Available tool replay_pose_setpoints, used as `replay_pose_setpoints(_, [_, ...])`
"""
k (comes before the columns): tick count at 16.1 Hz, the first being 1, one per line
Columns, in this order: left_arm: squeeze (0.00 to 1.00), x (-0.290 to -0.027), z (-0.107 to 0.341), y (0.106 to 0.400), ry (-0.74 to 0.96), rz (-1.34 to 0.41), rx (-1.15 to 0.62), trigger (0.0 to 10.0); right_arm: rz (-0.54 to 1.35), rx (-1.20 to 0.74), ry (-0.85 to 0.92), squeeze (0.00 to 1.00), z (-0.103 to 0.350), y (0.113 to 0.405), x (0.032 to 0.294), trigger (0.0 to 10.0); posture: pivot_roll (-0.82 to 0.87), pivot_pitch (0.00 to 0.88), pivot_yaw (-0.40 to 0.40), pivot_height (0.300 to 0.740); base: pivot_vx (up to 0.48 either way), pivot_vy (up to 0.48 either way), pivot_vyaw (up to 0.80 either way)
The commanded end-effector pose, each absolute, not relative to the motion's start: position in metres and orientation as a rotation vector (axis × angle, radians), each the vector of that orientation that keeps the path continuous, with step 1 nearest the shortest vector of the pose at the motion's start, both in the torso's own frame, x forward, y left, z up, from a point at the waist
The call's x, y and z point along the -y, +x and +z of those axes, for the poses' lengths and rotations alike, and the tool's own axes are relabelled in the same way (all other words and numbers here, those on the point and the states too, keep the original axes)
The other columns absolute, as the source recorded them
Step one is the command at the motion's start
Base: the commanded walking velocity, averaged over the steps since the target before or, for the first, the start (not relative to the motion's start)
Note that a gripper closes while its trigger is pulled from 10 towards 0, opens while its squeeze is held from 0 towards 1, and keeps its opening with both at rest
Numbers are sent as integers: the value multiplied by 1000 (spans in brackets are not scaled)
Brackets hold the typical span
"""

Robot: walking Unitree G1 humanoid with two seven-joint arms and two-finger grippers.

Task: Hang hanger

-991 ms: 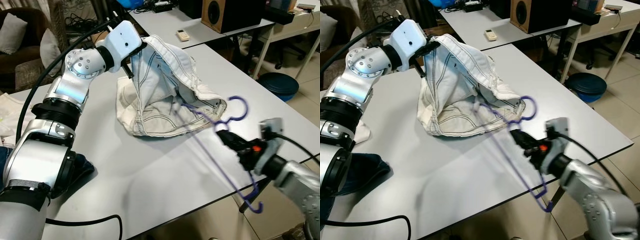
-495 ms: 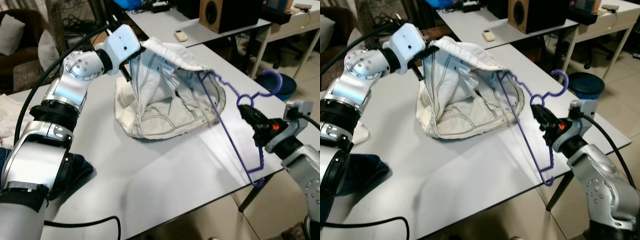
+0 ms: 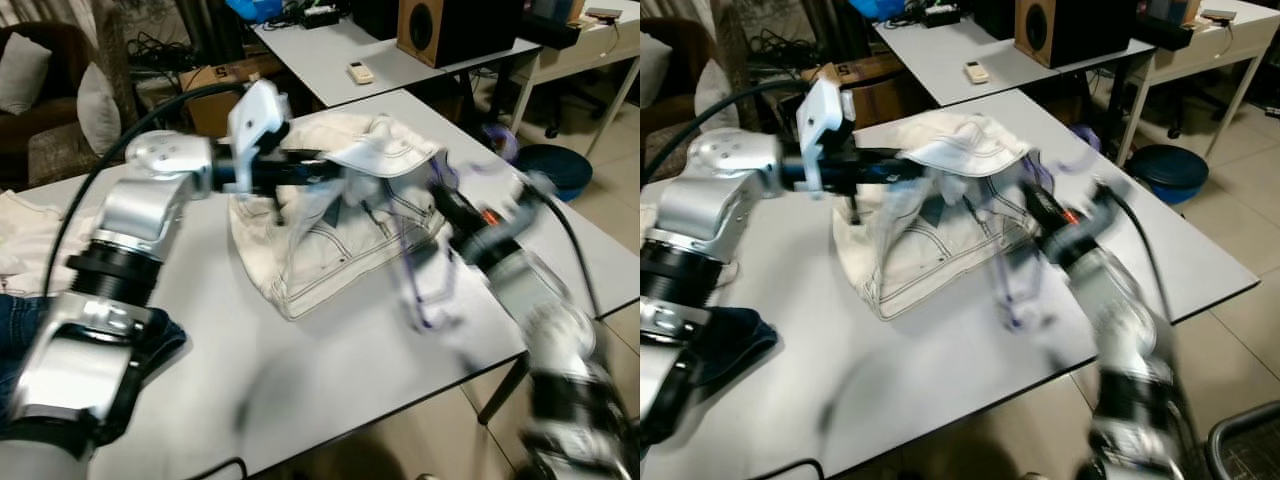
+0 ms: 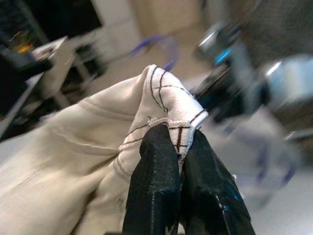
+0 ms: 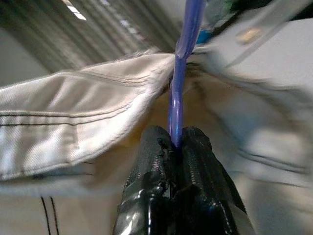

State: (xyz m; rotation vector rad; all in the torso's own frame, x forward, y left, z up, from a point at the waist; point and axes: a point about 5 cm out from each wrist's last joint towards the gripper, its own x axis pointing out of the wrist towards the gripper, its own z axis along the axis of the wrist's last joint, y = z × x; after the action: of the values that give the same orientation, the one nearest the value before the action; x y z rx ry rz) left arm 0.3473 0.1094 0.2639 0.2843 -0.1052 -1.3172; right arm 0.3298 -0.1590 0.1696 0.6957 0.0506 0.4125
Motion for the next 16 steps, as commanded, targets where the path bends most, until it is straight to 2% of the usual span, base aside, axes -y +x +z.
replay_pose_setpoints(1, [0,-104,297,346,171,-1312,218,0,476,-55,752,0,176,336,142,10000,-150,0,127,740,0,0,0])
replay_pose_setpoints(2, [0,-102,306,347,99,-1299,238,118,493,-56,774,0,178,339,136,10000,-150,0,127,740,0,0,0])
replay_pose_setpoints(4, [0,-97,336,354,-175,-1243,299,0,529,-53,869,0,183,344,123,10000,-148,0,126,740,0,0,0])
replay_pose_setpoints(6, [0,-96,349,358,-307,-1203,312,0,529,-59,907,0,183,347,120,10000,-149,0,126,740,0,0,0])
replay_pose_setpoints(8, [0,-95,353,360,-364,-1183,313,0,526,-62,927,0,182,347,118,10000,-149,0,128,740,0,0,0])
replay_pose_setpoints(10, [0,-92,369,366,-530,-1123,324,0,394,-146,927,0,153,342,122,10000,-153,0,150,740,0,0,0])
replay_pose_setpoints(12, [0,-86,362,360,-460,-1194,236,0,334,-145,937,0,143,339,130,10000,-153,0,161,740,0,0,0])
replay_pose_setpoints(14, [0,-82,322,356,-77,-1202,114,0,374,-103,923,0,151,334,133,10000,-155,0,175,740,0,0,0])
replay_pose_setpoints(16, [0,-89,304,363,78,-1128,76,0,412,-67,932,0,160,331,136,10000,-154,0,178,740,0,0,0])
